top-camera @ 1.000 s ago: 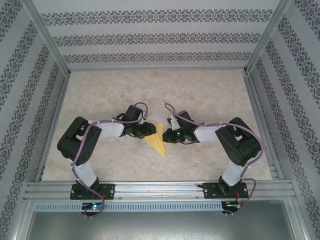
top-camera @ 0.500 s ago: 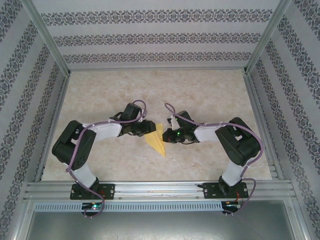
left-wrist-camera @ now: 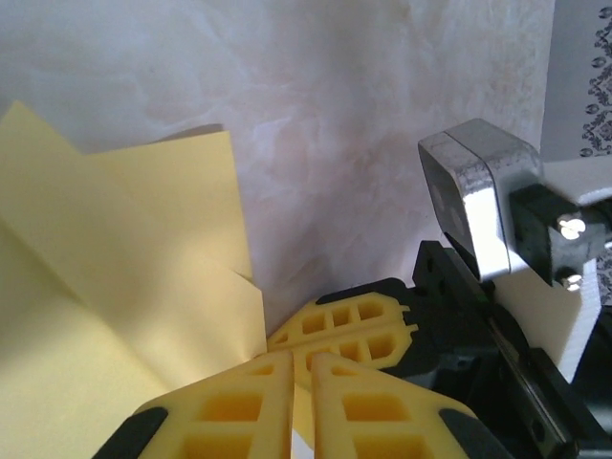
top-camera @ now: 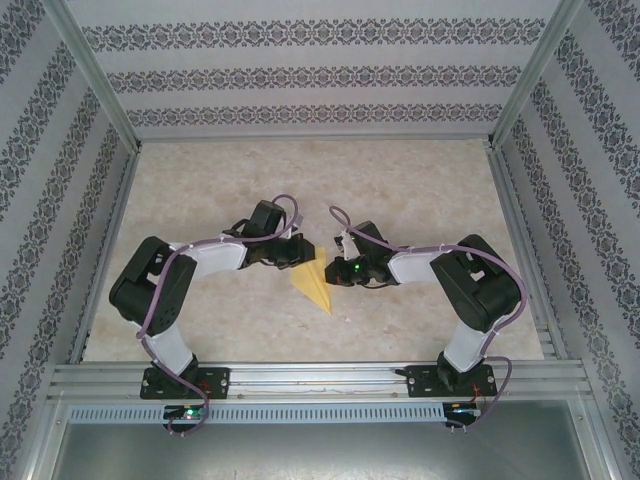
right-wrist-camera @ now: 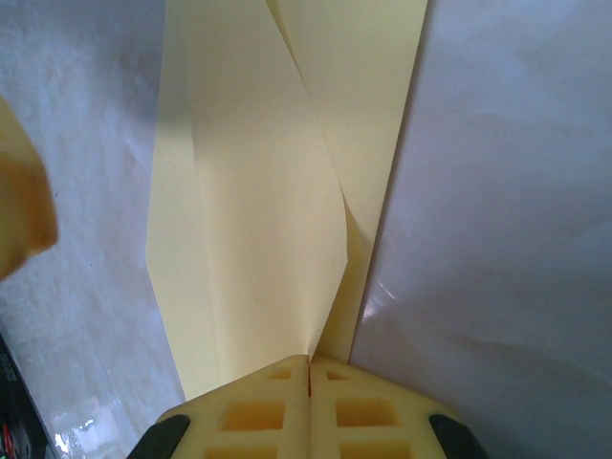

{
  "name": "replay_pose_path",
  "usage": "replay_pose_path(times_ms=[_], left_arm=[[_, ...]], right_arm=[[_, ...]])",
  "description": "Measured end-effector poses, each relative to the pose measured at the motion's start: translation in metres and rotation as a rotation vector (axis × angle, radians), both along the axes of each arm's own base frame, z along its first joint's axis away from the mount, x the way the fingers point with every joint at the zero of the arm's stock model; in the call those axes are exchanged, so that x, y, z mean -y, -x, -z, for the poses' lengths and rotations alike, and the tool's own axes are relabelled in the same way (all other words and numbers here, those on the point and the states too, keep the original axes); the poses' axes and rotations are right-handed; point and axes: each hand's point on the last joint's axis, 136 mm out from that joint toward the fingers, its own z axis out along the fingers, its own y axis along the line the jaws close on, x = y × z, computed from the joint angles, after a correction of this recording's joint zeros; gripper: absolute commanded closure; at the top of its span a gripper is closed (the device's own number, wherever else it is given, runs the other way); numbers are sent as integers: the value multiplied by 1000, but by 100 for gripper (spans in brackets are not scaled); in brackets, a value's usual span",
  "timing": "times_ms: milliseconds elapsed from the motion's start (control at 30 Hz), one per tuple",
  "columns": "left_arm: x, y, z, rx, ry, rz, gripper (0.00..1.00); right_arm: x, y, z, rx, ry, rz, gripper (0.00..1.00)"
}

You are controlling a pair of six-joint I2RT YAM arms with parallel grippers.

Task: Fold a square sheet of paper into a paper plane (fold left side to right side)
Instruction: Fourth fold the wing at the center of the table.

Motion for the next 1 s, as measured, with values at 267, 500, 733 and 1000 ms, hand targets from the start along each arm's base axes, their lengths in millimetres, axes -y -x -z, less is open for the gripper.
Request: replay_pose_path(times_ms=[267,500,733,1000], left_arm=[[7,2,23,-51,-6,25,92],[6,3,34,-65,-29,32,94],[2,3,44,-70,-67,27,94],[-2,3,49,-71,-96,20,94]], right_arm=[[0,0,0,0,2,0,100],[0,0,1,2,5,1,100],[0,0,1,0,7,1,100],[0,0,2,-7,14,-2,100]])
